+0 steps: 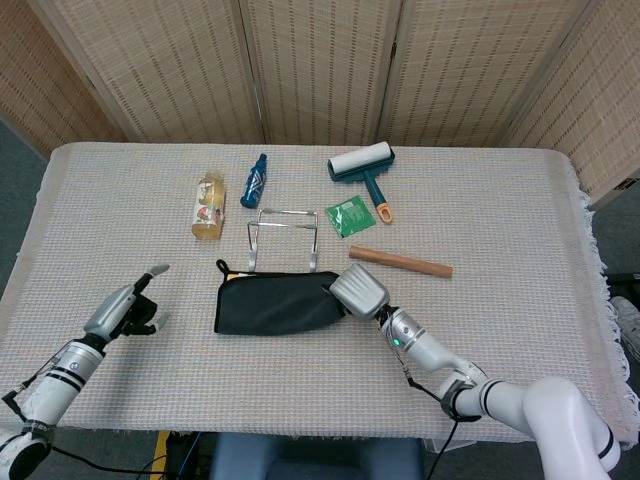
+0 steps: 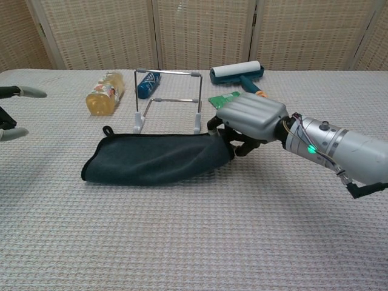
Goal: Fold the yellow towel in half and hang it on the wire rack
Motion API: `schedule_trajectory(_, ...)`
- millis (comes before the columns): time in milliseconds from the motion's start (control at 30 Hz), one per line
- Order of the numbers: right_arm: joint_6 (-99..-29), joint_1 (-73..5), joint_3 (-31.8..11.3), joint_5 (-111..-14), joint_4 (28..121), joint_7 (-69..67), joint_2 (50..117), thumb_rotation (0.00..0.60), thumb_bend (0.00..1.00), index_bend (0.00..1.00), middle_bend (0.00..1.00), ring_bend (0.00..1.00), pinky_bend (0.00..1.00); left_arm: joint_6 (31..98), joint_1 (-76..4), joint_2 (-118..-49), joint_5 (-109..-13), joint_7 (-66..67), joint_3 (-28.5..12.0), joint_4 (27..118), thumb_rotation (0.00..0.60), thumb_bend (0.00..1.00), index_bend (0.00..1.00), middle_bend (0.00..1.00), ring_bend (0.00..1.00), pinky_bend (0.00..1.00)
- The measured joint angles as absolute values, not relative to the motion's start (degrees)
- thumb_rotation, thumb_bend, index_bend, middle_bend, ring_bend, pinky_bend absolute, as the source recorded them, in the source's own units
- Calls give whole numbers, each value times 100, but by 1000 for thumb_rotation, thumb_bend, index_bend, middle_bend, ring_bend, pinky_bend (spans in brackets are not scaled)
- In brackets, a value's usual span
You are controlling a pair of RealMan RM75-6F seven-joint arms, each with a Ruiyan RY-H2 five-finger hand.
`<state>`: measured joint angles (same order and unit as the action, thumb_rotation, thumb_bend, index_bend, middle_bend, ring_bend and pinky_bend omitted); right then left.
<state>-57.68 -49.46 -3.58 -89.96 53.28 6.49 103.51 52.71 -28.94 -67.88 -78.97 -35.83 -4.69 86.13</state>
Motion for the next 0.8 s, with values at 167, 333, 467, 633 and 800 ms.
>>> schedule_trajectory(167, -6157, -4926, -556, -9029, 5806, 594, 10018, 600, 568, 606, 918, 1000, 1000, 5288, -2882, -6755, -7859, -3569, -493, 8618, 600, 435, 0, 915, 858, 927)
schedule_trajectory(333, -6386, -4932, -875, -8971, 6550, 743, 9579, 600, 572, 606, 927, 1000, 1000, 5407, -2849, -6706, -7892, -3402, -494, 8678, 600, 434, 0, 915, 858, 927)
schedule_trajectory(467, -6465, -4970, -1202, -8821, 7218, 1076, 9230, 600, 573, 610, 929, 1000, 1000, 5560, -2807, -6640, -7980, -3326, -491, 8851, 600, 434, 0, 915, 858, 927)
schedule_trajectory(633, -6429, -5102, -1731, -8394, 7890, 1709, 8890, 600, 572, 615, 930, 1000, 1000, 5794, -2748, -6572, -8214, -3183, -450, 9052, 600, 434, 0, 915, 858, 927)
schedule_trajectory(800, -6260, -5343, -2086, -7958, 8079, 2198, 8803, 600, 572, 615, 930, 1000, 1000, 5905, -2700, -6478, -8396, -3146, -363, 9273, 600, 434, 0, 915, 858, 927)
